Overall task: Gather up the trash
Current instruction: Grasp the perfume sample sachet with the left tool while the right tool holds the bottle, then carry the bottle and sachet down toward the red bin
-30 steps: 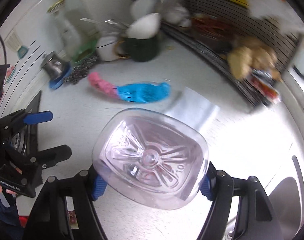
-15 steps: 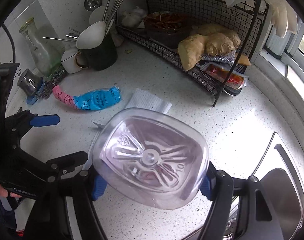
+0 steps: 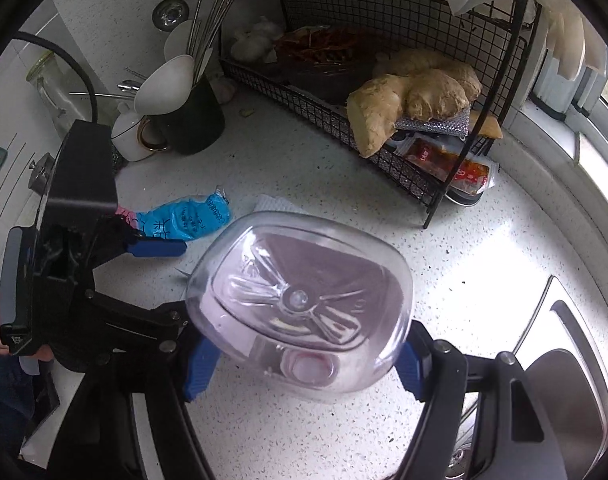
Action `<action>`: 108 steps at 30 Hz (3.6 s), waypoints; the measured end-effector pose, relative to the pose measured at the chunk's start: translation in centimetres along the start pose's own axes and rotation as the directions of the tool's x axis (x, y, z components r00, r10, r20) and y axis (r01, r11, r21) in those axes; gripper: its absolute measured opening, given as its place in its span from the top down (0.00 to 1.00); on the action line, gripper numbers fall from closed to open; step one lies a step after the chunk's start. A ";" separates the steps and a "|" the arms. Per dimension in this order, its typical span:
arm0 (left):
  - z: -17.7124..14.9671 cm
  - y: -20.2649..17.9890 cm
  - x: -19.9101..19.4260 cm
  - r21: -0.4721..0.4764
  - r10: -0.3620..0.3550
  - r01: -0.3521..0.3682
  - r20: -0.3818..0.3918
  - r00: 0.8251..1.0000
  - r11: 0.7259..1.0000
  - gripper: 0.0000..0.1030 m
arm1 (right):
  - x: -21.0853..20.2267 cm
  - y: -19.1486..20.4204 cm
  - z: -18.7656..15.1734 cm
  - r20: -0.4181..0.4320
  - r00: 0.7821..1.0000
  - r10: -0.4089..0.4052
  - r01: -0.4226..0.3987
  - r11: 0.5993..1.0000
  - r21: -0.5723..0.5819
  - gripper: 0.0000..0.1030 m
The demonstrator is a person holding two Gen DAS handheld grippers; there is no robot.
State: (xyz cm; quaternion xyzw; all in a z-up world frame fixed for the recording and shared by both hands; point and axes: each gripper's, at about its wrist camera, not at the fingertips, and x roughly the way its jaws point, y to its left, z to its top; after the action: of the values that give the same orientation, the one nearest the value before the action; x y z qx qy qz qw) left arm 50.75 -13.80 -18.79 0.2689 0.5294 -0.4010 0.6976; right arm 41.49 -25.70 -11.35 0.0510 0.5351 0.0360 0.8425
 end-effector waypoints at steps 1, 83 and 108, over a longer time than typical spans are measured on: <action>-0.1 -0.1 0.2 0.000 -0.008 0.008 -0.004 1.000 1.000 0.64 | 0.0 0.0 0.0 0.000 1.000 0.000 0.000 1.000 0.000 0.31; -46.5 -23.7 -7.6 -0.541 0.058 -0.066 -0.031 0.998 0.838 1.00 | -6.1 17.5 -37.7 -0.083 0.987 0.135 -0.148 0.972 -0.184 0.31; -44.7 -24.3 12.3 -0.442 -0.019 -0.009 -0.059 0.998 0.897 0.61 | 5.8 11.5 -43.5 -0.115 0.993 -0.038 0.014 0.980 -0.200 0.31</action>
State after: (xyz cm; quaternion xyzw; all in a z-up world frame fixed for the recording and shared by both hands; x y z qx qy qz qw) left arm 8.36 5.58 -42.52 0.1144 0.6285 -0.2638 0.7227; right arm 4.52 -11.58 -33.49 -0.0427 0.5786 0.0814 0.8104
